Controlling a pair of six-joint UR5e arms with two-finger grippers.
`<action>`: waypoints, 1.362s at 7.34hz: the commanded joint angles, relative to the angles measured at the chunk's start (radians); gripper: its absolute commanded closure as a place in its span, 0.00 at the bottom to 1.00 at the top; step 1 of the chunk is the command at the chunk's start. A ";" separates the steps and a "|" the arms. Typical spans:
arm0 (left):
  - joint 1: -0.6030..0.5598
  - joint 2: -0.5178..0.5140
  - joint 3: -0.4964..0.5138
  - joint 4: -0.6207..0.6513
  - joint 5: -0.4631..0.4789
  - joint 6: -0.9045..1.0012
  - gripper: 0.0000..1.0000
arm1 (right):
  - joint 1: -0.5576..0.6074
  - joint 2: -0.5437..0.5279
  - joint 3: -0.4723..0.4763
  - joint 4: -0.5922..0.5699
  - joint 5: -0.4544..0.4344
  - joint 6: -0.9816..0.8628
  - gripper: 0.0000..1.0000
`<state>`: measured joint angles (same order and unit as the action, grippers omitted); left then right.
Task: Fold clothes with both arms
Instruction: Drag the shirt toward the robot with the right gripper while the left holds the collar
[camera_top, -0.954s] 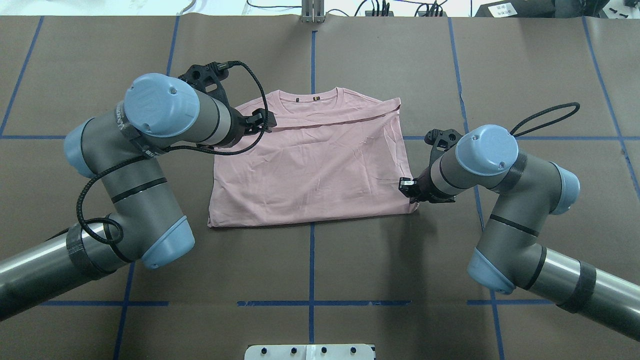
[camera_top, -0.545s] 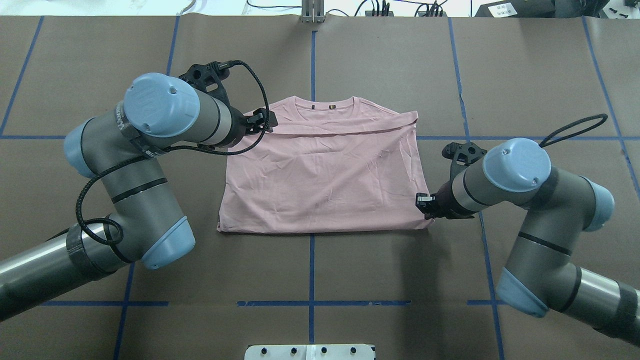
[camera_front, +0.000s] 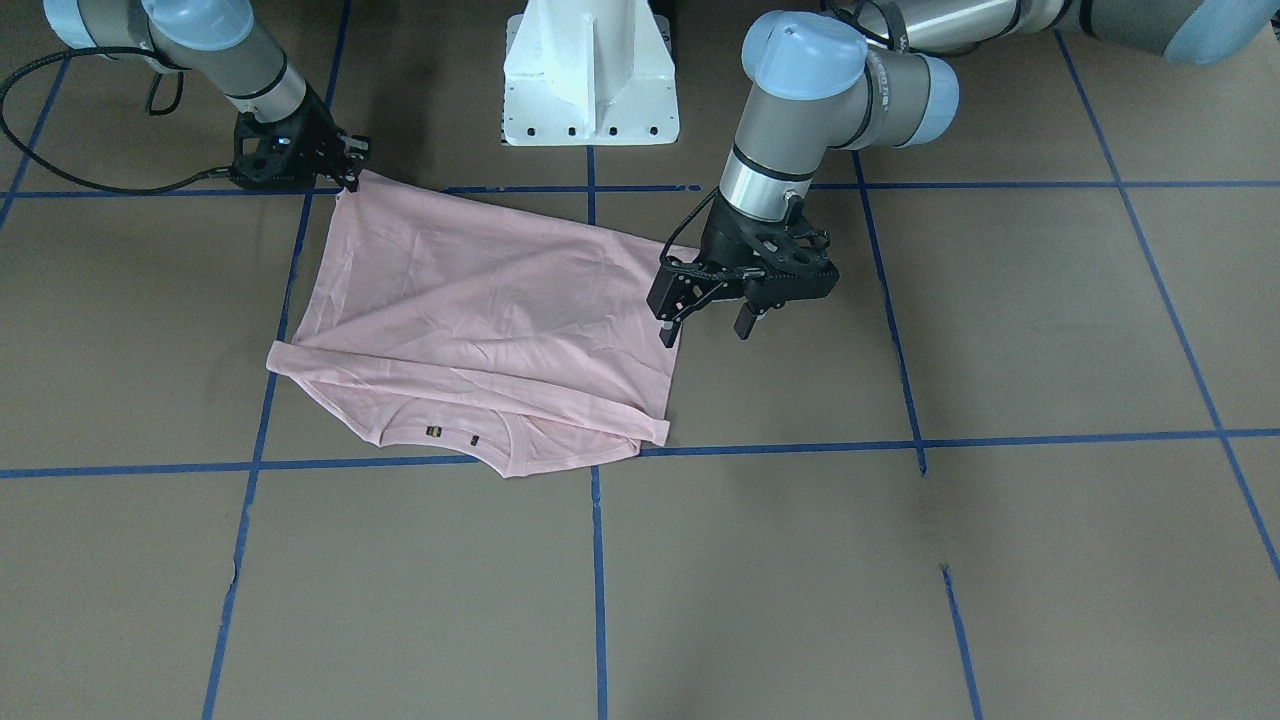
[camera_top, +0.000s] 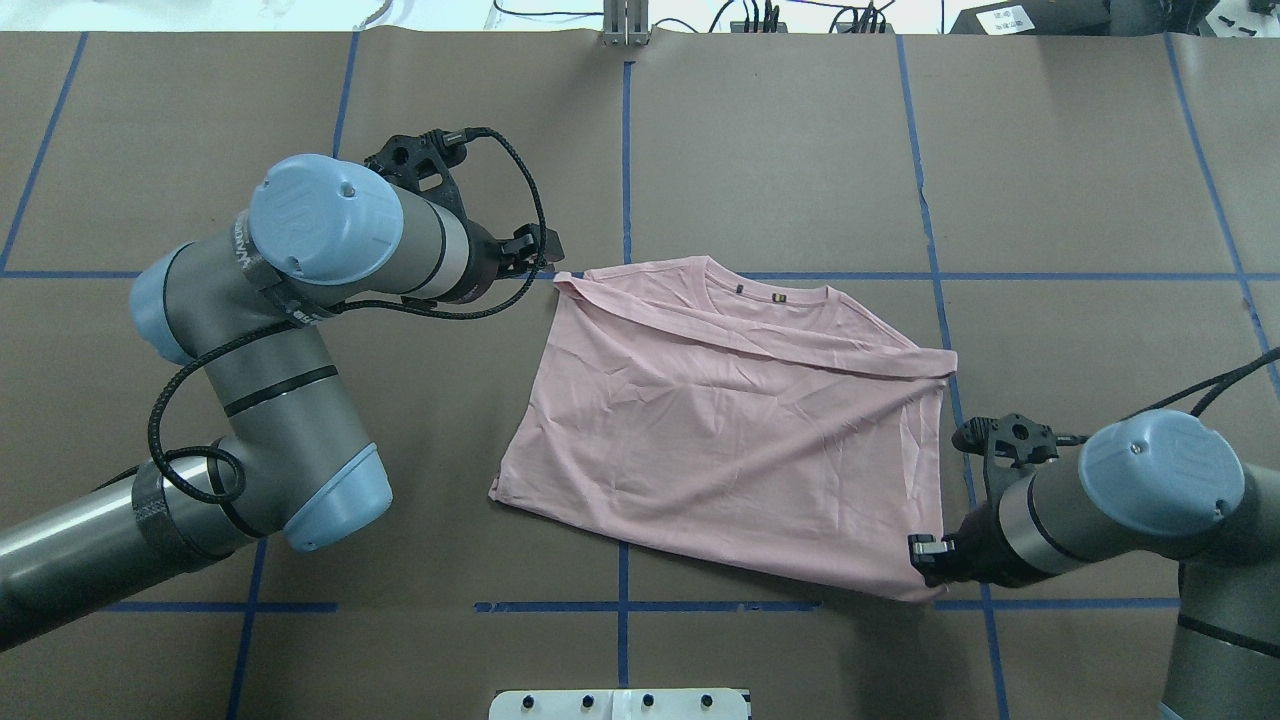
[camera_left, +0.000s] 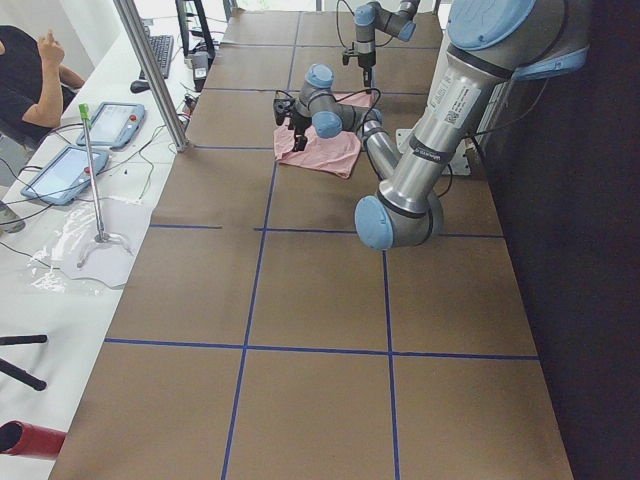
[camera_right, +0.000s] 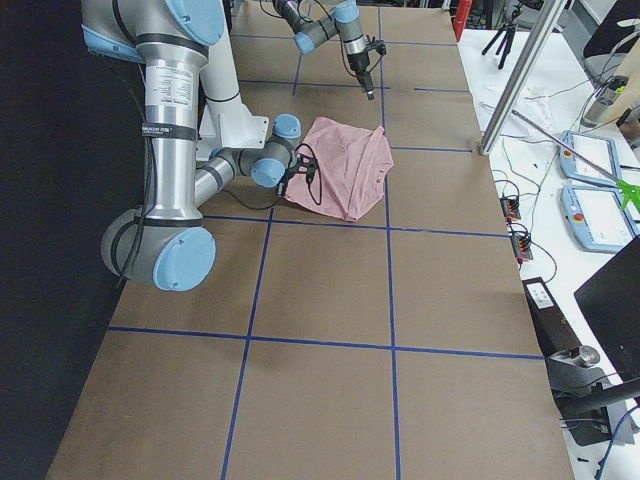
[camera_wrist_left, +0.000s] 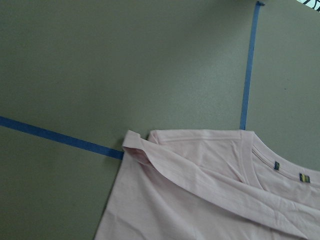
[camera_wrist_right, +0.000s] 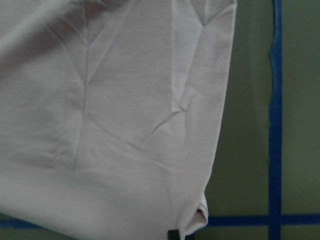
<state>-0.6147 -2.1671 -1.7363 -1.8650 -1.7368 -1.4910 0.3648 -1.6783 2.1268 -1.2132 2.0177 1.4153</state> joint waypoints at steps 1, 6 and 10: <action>0.016 0.003 -0.019 0.001 -0.003 0.000 0.00 | -0.145 -0.041 0.071 0.004 0.036 0.124 1.00; 0.143 0.042 -0.042 0.013 -0.009 -0.133 0.00 | -0.089 0.090 0.088 0.015 -0.127 0.197 0.00; 0.242 0.056 -0.048 0.200 0.028 -0.350 0.00 | 0.124 0.179 0.090 0.017 -0.162 0.182 0.00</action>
<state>-0.3973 -2.1122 -1.7836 -1.7141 -1.7202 -1.7869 0.4374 -1.5193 2.2155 -1.1966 1.8584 1.5986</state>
